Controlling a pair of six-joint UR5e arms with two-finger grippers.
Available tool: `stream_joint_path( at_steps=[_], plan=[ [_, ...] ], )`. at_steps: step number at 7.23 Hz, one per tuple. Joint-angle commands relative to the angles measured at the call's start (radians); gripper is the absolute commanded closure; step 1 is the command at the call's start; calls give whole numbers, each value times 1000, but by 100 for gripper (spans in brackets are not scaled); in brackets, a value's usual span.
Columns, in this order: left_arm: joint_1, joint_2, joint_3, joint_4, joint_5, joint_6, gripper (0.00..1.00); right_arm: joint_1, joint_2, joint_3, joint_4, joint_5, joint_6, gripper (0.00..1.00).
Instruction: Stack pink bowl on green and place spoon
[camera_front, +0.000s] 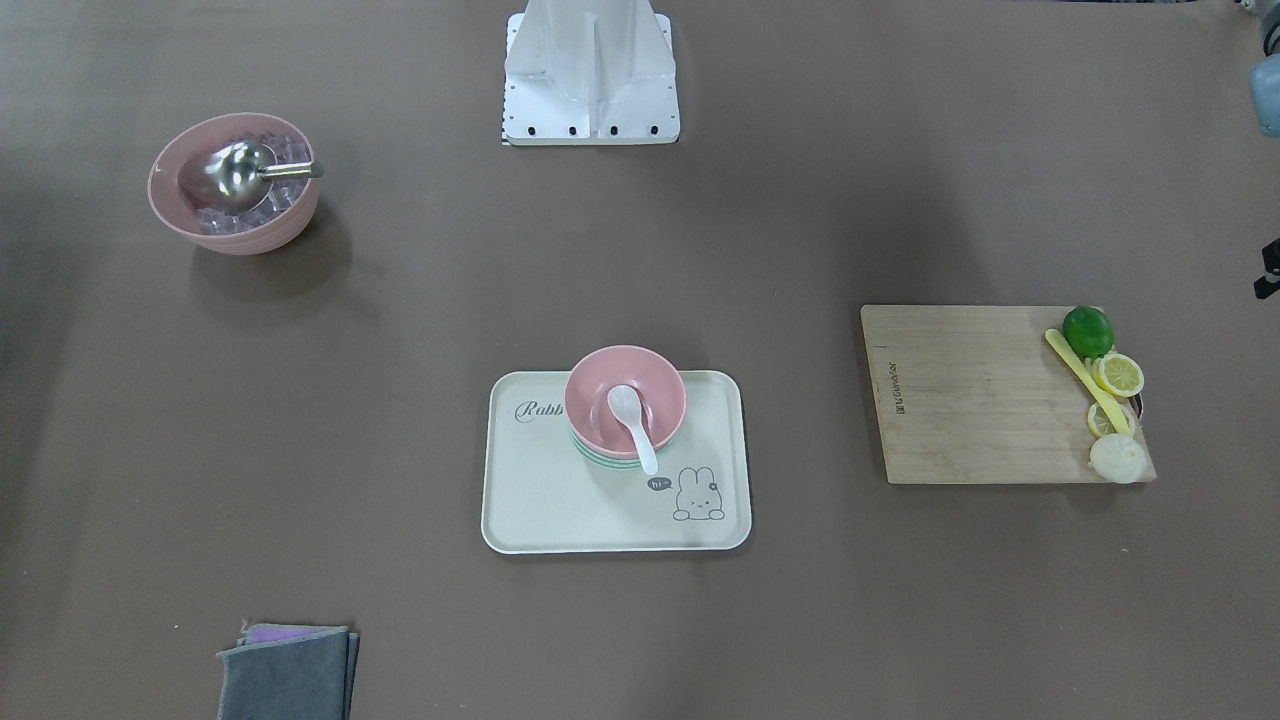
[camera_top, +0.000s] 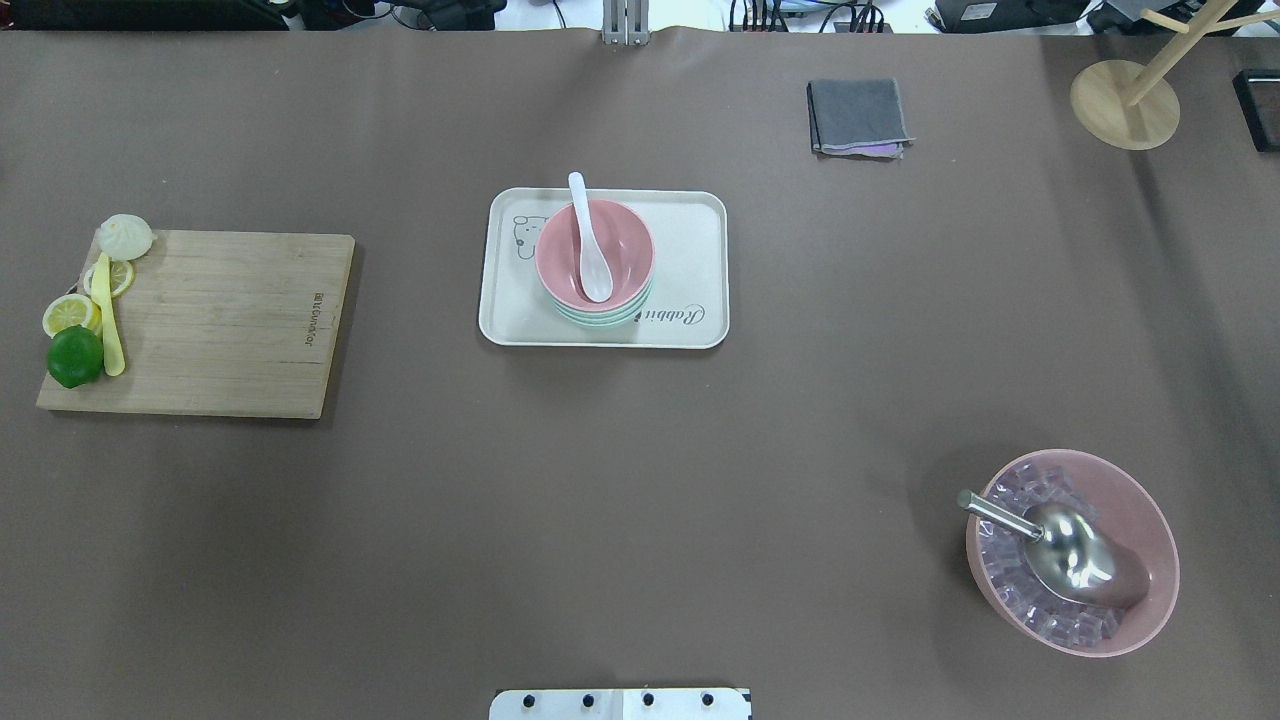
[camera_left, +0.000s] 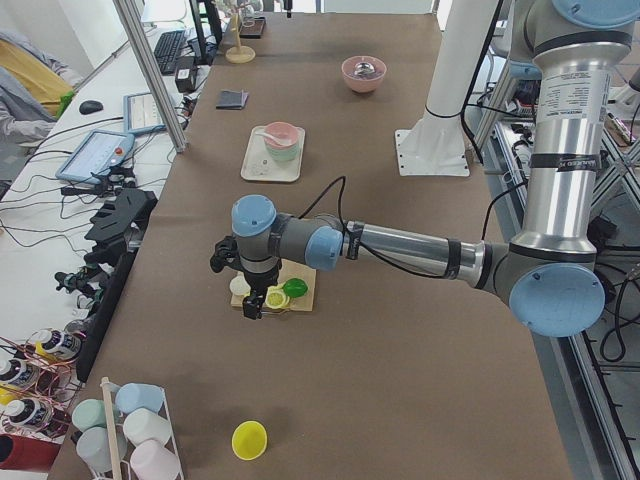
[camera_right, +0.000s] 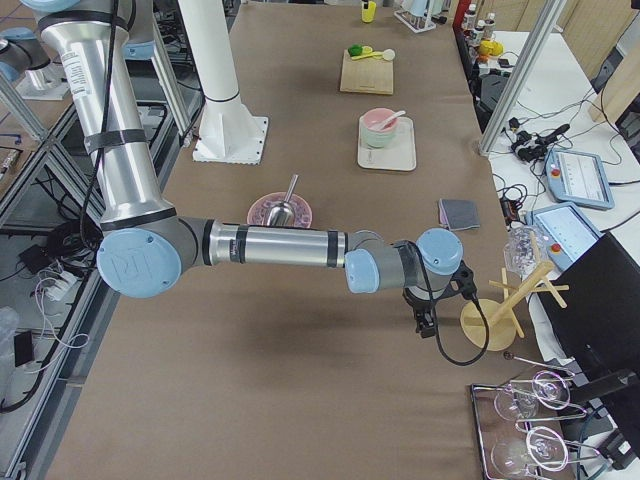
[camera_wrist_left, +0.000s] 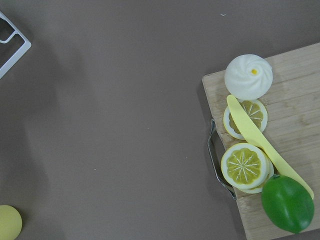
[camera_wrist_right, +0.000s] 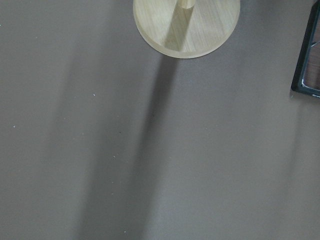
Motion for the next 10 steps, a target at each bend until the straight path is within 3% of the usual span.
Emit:
stream_joint_path(
  at_steps=[1, 10],
  plan=[
    [-4, -1, -2, 8, -22, 3, 2, 0, -6, 2, 1, 1, 1, 0],
    [-4, 7, -25, 0, -22, -9, 2, 1, -10, 11, 8, 1, 3, 0]
  ],
)
